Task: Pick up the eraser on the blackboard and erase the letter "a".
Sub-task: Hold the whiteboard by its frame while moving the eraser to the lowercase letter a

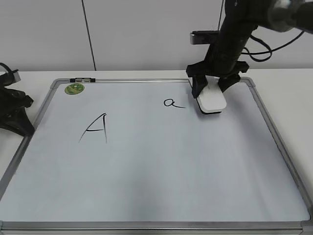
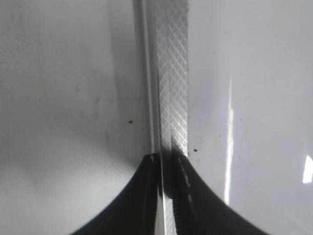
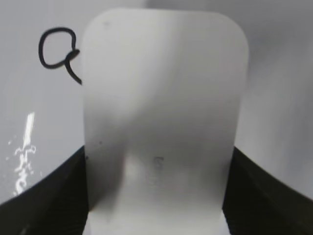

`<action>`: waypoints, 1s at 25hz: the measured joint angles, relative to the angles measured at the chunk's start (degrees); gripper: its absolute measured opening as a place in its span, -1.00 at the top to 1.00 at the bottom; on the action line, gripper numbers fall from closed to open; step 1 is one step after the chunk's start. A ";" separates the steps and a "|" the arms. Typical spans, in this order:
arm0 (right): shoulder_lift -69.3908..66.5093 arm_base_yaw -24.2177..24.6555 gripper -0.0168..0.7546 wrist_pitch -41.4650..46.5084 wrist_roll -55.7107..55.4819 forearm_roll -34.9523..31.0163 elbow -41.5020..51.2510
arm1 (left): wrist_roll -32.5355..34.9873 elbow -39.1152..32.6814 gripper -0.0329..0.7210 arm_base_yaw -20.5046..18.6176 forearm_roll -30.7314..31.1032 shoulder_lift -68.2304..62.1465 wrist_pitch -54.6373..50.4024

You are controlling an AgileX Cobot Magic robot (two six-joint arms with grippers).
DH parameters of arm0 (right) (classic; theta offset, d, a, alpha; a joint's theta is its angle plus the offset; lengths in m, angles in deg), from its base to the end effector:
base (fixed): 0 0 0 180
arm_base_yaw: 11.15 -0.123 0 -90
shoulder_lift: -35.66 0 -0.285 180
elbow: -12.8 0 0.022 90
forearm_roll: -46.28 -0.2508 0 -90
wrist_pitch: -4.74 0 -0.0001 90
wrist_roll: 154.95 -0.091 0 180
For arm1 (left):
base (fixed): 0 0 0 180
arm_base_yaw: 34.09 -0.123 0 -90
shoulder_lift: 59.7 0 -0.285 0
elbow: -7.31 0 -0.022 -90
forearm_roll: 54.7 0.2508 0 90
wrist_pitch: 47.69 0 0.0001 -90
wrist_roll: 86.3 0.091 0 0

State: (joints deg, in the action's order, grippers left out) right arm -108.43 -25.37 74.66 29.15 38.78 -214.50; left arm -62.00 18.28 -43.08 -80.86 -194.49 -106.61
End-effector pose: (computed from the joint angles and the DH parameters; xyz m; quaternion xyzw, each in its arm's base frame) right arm 0.4852 0.1345 0.1945 -0.1428 0.9809 0.0735 0.1094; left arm 0.4216 0.0319 0.1197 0.0094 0.9813 -0.1896 0.0324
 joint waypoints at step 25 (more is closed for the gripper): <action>-8.22 -3.61 -0.44 -0.47 0.57 2.38 -6.24 | 0.00 0.00 0.76 0.00 0.20 0.00 0.00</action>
State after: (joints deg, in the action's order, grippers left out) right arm -116.65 -28.98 74.19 29.73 41.16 -220.74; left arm -62.00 18.28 -43.08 -80.66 -194.49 -106.61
